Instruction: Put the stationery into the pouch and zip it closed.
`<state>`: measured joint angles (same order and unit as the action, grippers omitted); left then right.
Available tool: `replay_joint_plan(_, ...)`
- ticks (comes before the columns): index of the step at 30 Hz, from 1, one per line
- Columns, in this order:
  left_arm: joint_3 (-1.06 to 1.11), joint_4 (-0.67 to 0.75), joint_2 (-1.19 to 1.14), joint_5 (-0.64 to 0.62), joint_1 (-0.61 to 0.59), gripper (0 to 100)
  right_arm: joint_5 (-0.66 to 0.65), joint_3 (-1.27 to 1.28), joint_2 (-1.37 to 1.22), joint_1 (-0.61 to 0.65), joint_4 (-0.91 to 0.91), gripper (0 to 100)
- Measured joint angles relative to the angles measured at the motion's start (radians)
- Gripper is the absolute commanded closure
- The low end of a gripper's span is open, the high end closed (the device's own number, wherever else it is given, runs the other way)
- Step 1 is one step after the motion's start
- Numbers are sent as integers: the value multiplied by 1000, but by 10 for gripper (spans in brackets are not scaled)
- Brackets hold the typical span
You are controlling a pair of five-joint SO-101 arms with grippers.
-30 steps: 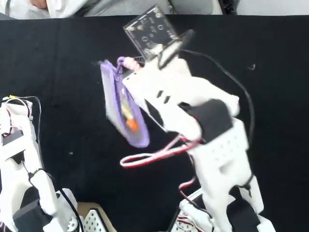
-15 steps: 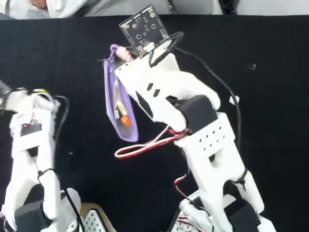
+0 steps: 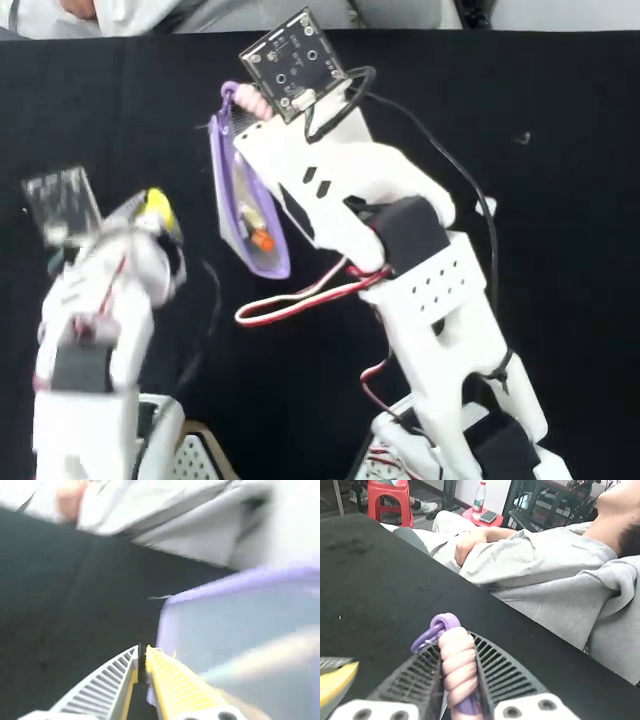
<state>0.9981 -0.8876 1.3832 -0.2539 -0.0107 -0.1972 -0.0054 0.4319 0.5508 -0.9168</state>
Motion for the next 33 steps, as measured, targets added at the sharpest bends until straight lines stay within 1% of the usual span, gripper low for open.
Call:
replay_joint_plan(3, 0, -141, 184, 26, 81, 970, 0, 0, 0, 0, 3, 987)
replay_joint_plan(5, -2, -227, 232, 32, 138, 970, 0, 2, 0, 0, 3, 987)
replay_joint_plan(7, -2, -281, 233, 69, 184, 970, -2, 2, 0, 0, 15, 987)
replay_joint_plan(9, -2, -325, 233, 149, 219, 970, -2, 2, 0, 0, 31, 987)
replay_joint_plan(13, -35, -445, 226, 272, 388, 970, -2, 2, 0, 2, 58, 987)
replay_joint_plan(17, -49, -477, 233, 324, 560, 970, -2, 2, -12, 2, 84, 987)
replay_joint_plan(21, -18, -443, 253, 368, 687, 970, -2, 2, -77, 2, 87, 987)
replay_joint_plan(25, 97, -334, 255, 397, 723, 970, 0, -11, -110, 2, 87, 988)
replay_joint_plan(27, 172, -252, 255, 402, 713, 970, 0, -29, -118, 0, 83, 988)
replay_joint_plan(29, 232, -176, 245, 402, 671, 970, 0, -55, -118, 0, 66, 988)
replay_joint_plan(33, 305, -38, 253, 402, 526, 970, 0, -103, -118, 0, 6, 988)
